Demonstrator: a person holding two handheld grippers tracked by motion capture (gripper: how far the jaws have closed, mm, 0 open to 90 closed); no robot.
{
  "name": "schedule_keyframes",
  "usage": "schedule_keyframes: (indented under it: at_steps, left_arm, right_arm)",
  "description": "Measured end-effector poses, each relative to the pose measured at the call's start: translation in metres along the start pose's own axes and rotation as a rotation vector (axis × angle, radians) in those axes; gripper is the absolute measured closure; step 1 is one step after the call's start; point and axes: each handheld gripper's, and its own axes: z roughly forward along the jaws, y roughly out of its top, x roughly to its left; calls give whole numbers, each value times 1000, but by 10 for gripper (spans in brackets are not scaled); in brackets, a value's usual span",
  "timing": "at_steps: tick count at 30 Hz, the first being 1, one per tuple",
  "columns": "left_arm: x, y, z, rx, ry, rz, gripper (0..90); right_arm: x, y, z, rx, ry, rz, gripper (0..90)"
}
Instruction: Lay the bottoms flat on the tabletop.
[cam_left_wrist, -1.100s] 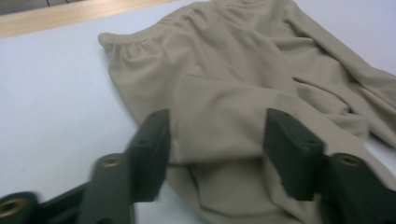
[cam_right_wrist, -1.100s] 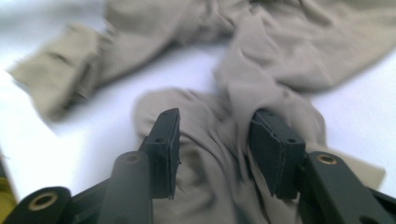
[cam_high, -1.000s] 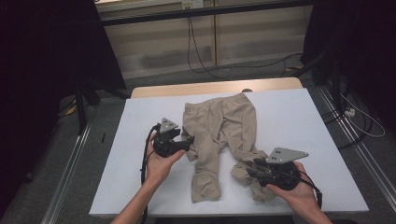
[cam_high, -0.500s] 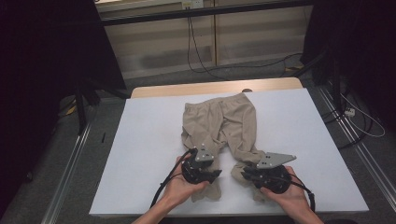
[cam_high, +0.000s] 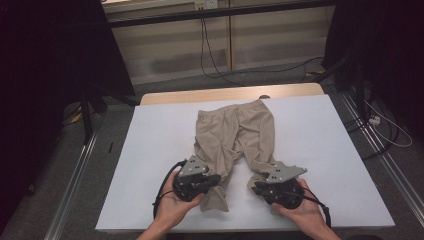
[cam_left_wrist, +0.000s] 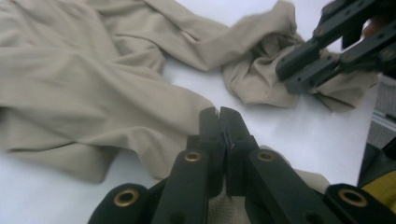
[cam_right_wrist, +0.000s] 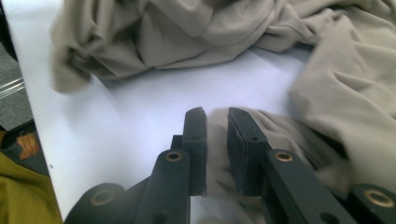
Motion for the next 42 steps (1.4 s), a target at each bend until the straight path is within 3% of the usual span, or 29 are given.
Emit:
schedule_keyframes:
  at_steps: [3, 10, 15, 19, 22, 24, 26, 29, 31, 32, 37, 42]
  left_arm:
    - [9, -11, -13, -27, -14, -64, 882]
    - [27, -17, -20, -36, 6, -109, 856]
    - [33, -20, -19, -36, 10, -147, 881]
    - [34, -20, -18, -32, 39, -136, 900]
    - [35, -21, -18, -28, 45, -144, 900]
    - [37, -21, -19, -31, 63, -148, 900]
    - [38, -21, -21, -40, 79, -156, 900]
    - [42, -21, -24, -54, 87, -165, 900]
    - [43, -17, -25, -81, 39, -214, 900]
    - [41, -14, -26, -91, 35, -214, 900]
    - [27, 13, -31, -149, 31, -157, 900]
    - [23, 43, -34, -241, 49, -124, 900]
  right_arm:
    - [8, 7, 8, 3, 21, -26, 764]
    - [34, 33, 44, 13, 111, -64, 711]
    - [46, 52, 70, 10, 141, -81, 666]
    - [50, 61, 92, 17, 164, -95, 617]
    - [55, 62, 107, 55, 150, -126, 656]
    - [53, 59, 113, 67, 162, -114, 834]
    - [52, 57, 110, 59, 158, -107, 869]
    - [48, 57, 89, 26, 154, -97, 875]
    - [42, 58, 72, -1, 144, -85, 875]
    - [39, 60, 63, -22, 140, -71, 875]
    - [21, 75, 22, -123, 97, -54, 875]
    - [3, 94, -7, -211, 36, -42, 876]
